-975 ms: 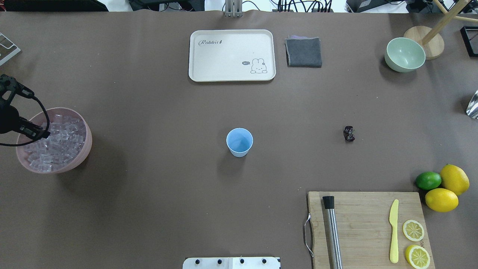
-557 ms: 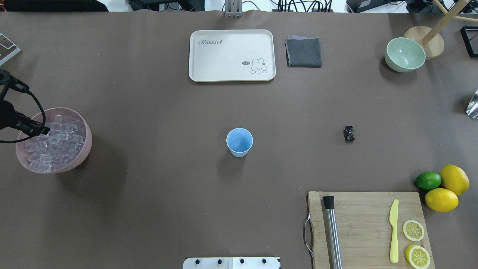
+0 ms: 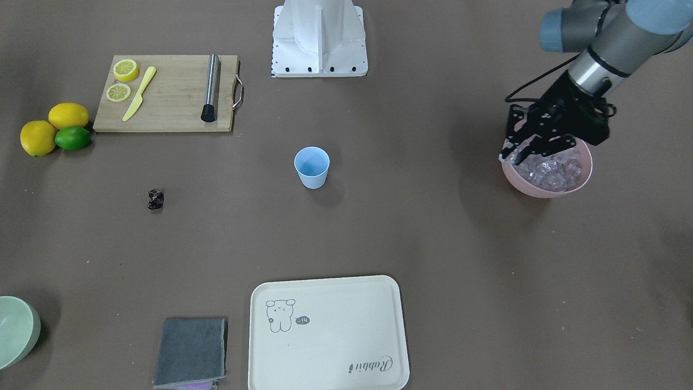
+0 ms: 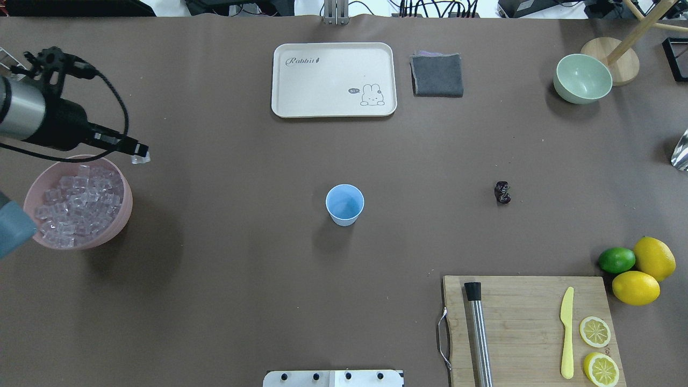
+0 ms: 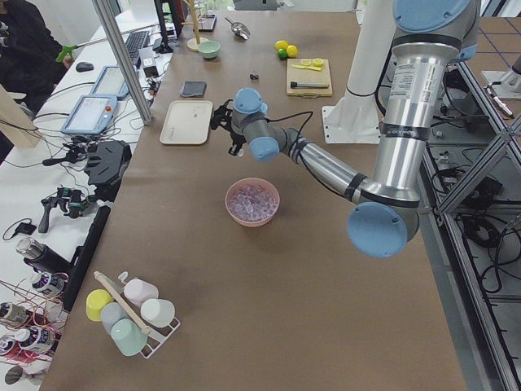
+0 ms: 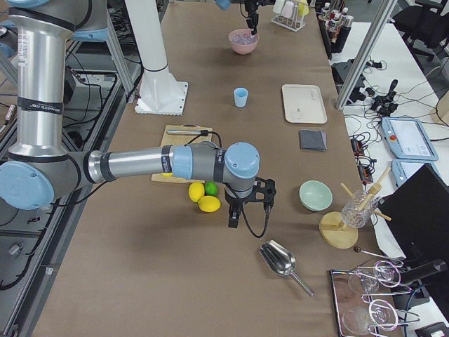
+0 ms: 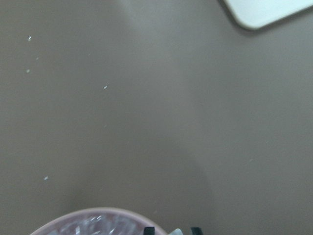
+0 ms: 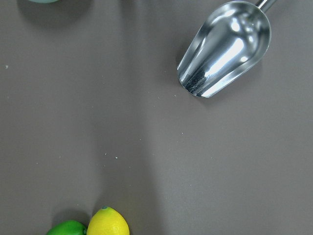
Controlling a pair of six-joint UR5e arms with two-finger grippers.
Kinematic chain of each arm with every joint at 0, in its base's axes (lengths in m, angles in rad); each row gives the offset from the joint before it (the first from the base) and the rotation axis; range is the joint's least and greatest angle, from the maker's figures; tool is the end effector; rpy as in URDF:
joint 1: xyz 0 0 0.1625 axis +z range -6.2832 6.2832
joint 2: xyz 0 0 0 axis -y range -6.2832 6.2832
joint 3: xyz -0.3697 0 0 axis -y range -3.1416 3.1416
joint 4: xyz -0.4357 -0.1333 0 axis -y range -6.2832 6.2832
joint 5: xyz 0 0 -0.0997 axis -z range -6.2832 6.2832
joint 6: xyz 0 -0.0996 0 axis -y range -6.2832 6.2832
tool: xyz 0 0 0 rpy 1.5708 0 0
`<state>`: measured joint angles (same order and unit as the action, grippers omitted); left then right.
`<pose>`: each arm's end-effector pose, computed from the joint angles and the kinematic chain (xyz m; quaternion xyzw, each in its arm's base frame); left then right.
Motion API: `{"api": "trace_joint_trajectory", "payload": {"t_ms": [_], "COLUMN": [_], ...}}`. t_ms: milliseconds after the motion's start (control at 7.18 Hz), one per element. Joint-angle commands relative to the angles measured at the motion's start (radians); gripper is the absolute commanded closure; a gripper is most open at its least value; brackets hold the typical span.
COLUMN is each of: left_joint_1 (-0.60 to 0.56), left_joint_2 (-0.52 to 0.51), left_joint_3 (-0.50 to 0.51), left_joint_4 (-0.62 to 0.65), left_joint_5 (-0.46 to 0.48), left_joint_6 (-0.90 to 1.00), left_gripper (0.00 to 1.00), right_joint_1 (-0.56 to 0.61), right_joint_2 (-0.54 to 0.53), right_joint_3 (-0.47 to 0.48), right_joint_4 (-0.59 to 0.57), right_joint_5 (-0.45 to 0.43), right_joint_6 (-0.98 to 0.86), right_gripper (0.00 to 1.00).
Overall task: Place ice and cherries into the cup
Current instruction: 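Carry the ice cube with the left gripper over the light-blue cup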
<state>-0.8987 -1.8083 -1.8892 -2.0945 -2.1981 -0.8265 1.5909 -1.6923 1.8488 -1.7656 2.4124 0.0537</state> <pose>0.2996 -0.4967 0.2420 0.1777 0.5268 0.0952 0.8258 0.0687 -0.4814 0.5317 -0.0243 -0.4081 0.0415 0.9117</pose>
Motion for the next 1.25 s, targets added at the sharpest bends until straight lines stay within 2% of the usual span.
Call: {"api": "trace_joint_trajectory", "payload": {"t_ms": [0,279,418,697,836,1115], "left_joint_1": [0.124,0.231,0.266,0.396,0.449,0.481], "left_joint_2": [-0.225,-0.282,-0.331,-0.358,-0.371,-0.437], "left_joint_3": [0.068,0.079,0.12,0.143,0.188,0.241], "left_joint_4": [0.001,0.001,0.001,0.001,-0.002,-0.001], "left_joint_5": [0.079,0.223,0.288,0.455,0.51,0.529], "left_joint_6": [-0.281,-0.377,-0.405,-0.484,-0.484,-0.5], "left_gripper": [1.0,1.0,1.0,1.0,1.0,1.0], "right_joint_1": [0.0,-0.002,-0.002,-0.003,-0.003,-0.003], "right_joint_2": [0.005,0.013,0.013,0.016,0.017,0.016], "right_joint_3": [0.0,0.0,-0.002,0.0,0.0,0.0], "right_joint_4": [0.002,0.002,0.002,0.002,0.003,0.002], "right_joint_5": [0.001,0.001,0.001,0.002,0.001,0.002], "right_joint_6": [-0.003,-0.005,-0.006,-0.005,-0.005,0.0], "right_gripper": [0.0,0.0,0.0,0.0,0.0,0.0]}}
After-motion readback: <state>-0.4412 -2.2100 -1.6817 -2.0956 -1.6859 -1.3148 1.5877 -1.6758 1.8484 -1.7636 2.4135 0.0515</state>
